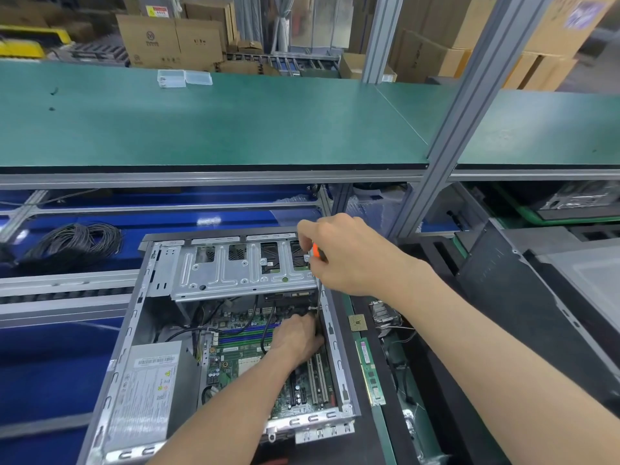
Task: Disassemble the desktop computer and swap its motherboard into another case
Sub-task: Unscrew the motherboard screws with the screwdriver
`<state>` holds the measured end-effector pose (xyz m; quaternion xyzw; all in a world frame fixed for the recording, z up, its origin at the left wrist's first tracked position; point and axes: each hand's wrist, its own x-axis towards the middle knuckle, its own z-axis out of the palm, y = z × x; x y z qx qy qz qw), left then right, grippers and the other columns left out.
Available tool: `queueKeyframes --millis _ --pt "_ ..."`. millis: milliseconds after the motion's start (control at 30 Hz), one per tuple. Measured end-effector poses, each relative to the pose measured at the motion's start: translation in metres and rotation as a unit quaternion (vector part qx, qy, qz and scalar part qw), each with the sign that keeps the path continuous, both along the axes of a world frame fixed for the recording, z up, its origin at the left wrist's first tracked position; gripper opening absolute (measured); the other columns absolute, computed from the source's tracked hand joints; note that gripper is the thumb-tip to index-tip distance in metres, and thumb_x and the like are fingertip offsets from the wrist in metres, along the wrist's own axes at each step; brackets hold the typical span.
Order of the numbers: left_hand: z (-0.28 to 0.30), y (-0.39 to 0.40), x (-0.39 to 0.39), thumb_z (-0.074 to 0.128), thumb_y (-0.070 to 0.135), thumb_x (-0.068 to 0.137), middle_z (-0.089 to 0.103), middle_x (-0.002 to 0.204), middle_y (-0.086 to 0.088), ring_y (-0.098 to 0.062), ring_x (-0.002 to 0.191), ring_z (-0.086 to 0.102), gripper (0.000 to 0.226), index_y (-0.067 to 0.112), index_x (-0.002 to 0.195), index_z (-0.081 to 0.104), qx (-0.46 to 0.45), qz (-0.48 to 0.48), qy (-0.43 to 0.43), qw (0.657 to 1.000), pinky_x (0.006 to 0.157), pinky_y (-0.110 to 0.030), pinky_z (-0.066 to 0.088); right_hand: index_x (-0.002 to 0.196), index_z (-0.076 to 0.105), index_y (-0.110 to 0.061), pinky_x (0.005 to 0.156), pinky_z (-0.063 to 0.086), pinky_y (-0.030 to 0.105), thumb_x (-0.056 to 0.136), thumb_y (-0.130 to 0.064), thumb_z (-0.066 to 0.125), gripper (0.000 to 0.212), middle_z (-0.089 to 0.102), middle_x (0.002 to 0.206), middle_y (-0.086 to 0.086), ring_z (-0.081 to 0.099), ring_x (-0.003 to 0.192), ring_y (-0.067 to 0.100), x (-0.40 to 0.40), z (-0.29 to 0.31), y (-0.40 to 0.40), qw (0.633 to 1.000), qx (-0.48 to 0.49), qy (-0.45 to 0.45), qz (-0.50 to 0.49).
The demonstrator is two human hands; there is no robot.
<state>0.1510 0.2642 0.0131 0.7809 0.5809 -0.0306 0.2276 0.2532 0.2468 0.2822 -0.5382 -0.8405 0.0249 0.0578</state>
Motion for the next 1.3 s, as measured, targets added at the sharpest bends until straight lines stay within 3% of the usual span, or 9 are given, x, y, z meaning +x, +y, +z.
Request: queueKeyframes --millis 100,233,533,767,867,967,1067,1167,1300 --pt "0.001 0.000 0.000 0.054 0.039 0.088 0.063 0.103 -0.012 -0.033 0.082 0.057 0.031 0.013 0.105 0.058 -0.004 0.001 0.002 1.000 0.064 -0.038 0.042 0.104 0.049 -0.031 0.059 0.043 0.033 0.073 -0.009 0.062 0.040 0.052 0.090 -0.008 0.055 0.077 0.020 0.002 0.000 -0.002 0.998 -0.043 0.030 0.022" --pt "0.000 0.001 0.001 0.056 0.041 0.091 0.063 0.106 -0.012 -0.033 0.086 0.059 0.034 0.011 0.107 0.059 -0.002 -0.003 0.008 1.000 0.065 -0.037 0.041 0.111 0.045 -0.027 0.064 0.044 0.038 0.090 -0.031 0.060 0.026 0.051 0.094 -0.003 0.055 0.083 0.031 0.001 -0.007 -0.001 0.999 0.012 0.036 -0.009" --pt "-0.002 0.000 -0.001 0.055 0.042 0.095 0.066 0.098 -0.013 -0.033 0.081 0.061 0.032 0.011 0.099 0.058 0.039 -0.040 0.009 0.998 0.062 -0.037 0.041 0.113 0.045 -0.019 0.070 0.052 0.043 0.092 -0.023 0.058 0.024 0.054 0.088 0.002 0.056 0.080 0.032 0.002 -0.010 -0.002 0.998 0.029 0.060 -0.013" --pt "0.000 -0.001 -0.001 0.056 0.043 0.093 0.058 0.089 -0.011 -0.032 0.077 0.056 0.028 0.015 0.092 0.053 0.033 -0.026 0.000 0.999 0.062 -0.038 0.039 0.108 0.049 -0.025 0.064 0.040 0.035 0.074 -0.007 0.059 0.040 0.050 0.090 -0.006 0.054 0.081 0.026 0.003 -0.002 -0.004 0.997 -0.024 0.076 -0.004" --pt "0.001 0.000 -0.002 0.058 0.043 0.090 0.053 0.080 -0.004 -0.027 0.069 0.051 0.028 0.016 0.084 0.051 0.016 -0.003 -0.022 1.000 0.060 -0.037 0.043 0.096 0.040 -0.026 0.059 0.036 0.035 0.088 -0.027 0.054 0.016 0.047 0.085 -0.002 0.052 0.074 0.031 -0.001 -0.002 -0.007 0.999 0.038 0.009 -0.009" --pt "0.001 0.004 -0.006 0.063 0.039 0.087 0.068 0.091 -0.006 -0.027 0.079 0.064 0.023 0.020 0.100 0.067 -0.019 0.006 -0.064 0.998 0.064 -0.036 0.052 0.093 0.039 -0.024 0.059 0.032 0.036 0.102 -0.043 0.045 0.022 0.038 0.071 0.000 0.044 0.069 0.031 -0.008 -0.002 -0.006 0.995 0.078 -0.065 -0.013" --pt "0.000 0.006 -0.010 0.067 0.035 0.085 0.073 0.101 -0.006 -0.027 0.091 0.068 0.024 0.025 0.107 0.070 -0.034 0.005 -0.094 0.995 0.075 -0.039 0.058 0.097 0.046 -0.018 0.062 0.038 0.037 0.094 -0.020 0.054 0.008 0.052 0.089 0.003 0.052 0.080 0.033 -0.012 0.001 -0.002 0.999 0.011 -0.035 0.018" --pt "-0.002 0.005 -0.010 0.065 0.036 0.086 0.071 0.103 -0.010 -0.031 0.094 0.066 0.027 0.023 0.109 0.068 -0.021 0.004 -0.077 0.997 0.074 -0.040 0.056 0.101 0.049 -0.026 0.063 0.038 0.034 0.076 -0.009 0.062 0.033 0.056 0.094 -0.003 0.054 0.084 0.024 -0.008 0.008 -0.003 0.997 -0.071 0.009 0.042" --pt "-0.005 0.003 -0.007 0.059 0.037 0.091 0.064 0.108 -0.013 -0.035 0.098 0.063 0.029 0.019 0.114 0.061 -0.004 -0.012 -0.039 0.999 0.071 -0.039 0.046 0.094 0.042 -0.026 0.062 0.035 0.035 0.088 -0.043 0.059 0.025 0.048 0.079 -0.003 0.050 0.075 0.028 -0.006 0.005 -0.004 0.999 0.029 -0.037 -0.008"
